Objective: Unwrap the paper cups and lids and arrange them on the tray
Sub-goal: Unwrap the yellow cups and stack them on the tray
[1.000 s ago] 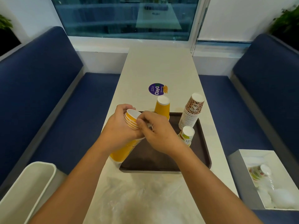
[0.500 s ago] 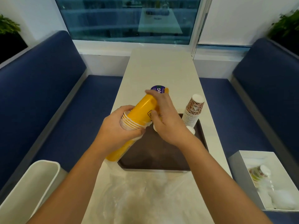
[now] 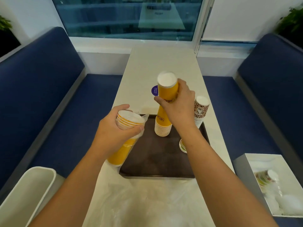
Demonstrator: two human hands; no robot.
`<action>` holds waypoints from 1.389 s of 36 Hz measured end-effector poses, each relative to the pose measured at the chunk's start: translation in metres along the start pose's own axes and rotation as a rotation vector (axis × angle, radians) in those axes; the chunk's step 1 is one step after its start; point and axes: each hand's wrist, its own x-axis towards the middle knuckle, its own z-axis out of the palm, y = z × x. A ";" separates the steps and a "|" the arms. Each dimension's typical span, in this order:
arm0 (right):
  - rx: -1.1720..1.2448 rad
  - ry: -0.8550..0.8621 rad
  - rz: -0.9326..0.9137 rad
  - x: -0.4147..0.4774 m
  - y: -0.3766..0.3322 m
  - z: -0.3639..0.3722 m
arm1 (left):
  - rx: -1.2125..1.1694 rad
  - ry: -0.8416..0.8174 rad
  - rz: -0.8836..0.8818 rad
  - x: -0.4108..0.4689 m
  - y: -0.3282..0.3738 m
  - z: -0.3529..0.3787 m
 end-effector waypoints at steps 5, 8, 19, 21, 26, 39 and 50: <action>-0.014 -0.141 0.174 -0.003 0.026 0.026 | 0.010 -0.009 -0.023 0.008 0.000 0.005; -0.033 -0.239 0.266 -0.009 0.044 0.034 | 0.012 -0.011 -0.032 0.010 0.001 0.009; 0.105 -0.036 -0.070 -0.063 0.007 0.009 | -0.021 0.041 -0.030 0.011 0.012 0.008; 0.303 -0.261 -0.007 -0.083 0.000 0.004 | -0.069 0.052 -0.016 0.010 0.019 0.006; 0.646 -0.826 0.190 -0.116 -0.001 0.012 | -0.274 0.098 -0.029 0.006 0.043 0.006; 0.736 -0.514 0.178 -0.117 -0.034 0.014 | -0.247 0.025 -0.153 -0.020 0.044 0.026; 0.597 -0.594 0.178 -0.124 -0.029 0.010 | -0.414 0.130 -0.067 -0.024 0.060 -0.001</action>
